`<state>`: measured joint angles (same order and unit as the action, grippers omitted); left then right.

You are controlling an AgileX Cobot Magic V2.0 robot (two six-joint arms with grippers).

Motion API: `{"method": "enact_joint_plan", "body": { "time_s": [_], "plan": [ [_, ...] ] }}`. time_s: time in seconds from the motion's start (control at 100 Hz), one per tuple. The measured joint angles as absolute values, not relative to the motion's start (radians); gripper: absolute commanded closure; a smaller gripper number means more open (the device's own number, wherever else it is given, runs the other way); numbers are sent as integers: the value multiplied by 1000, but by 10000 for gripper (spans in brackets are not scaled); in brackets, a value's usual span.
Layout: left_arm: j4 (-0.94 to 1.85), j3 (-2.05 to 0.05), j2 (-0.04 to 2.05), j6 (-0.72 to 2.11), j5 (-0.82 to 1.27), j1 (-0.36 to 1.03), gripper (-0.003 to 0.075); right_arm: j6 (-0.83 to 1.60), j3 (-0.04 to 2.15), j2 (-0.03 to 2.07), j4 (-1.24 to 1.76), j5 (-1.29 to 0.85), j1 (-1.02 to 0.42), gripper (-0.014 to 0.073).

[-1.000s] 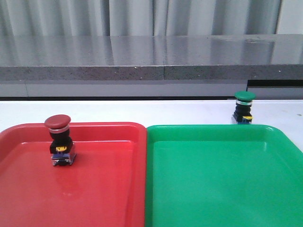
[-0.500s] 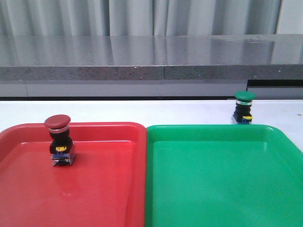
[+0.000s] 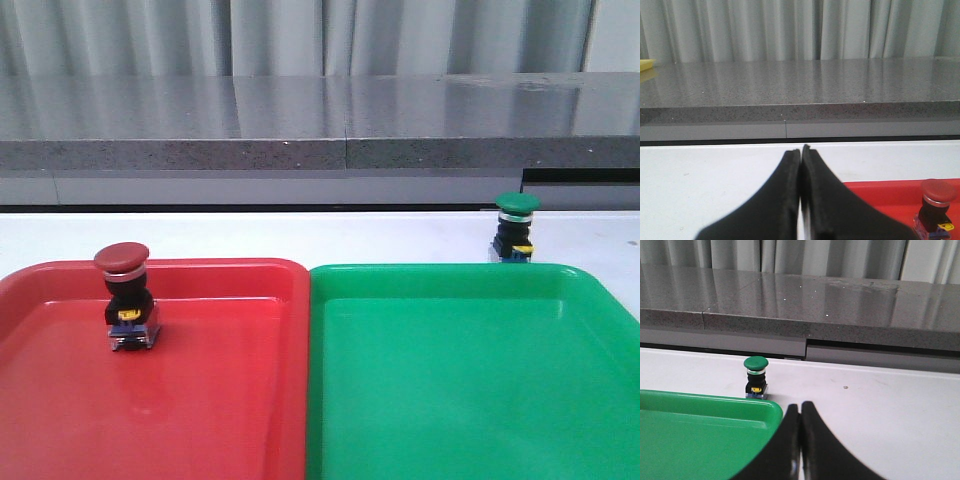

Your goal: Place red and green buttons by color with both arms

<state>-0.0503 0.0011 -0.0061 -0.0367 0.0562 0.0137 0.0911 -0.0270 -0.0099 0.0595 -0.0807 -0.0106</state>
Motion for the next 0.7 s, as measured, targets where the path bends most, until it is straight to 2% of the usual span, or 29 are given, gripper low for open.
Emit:
{"method": "enact_joint_plan", "body": {
  "time_s": [0.46, 0.7],
  "plan": [
    [-50, 1, -6, -37, 56, 14, 739, 91, -27, -10, 59, 84, -11, 704],
    [-50, 1, -6, -37, 56, 14, 739, 91, 139, 28, 80, -58, -11, 704]
  ]
}}
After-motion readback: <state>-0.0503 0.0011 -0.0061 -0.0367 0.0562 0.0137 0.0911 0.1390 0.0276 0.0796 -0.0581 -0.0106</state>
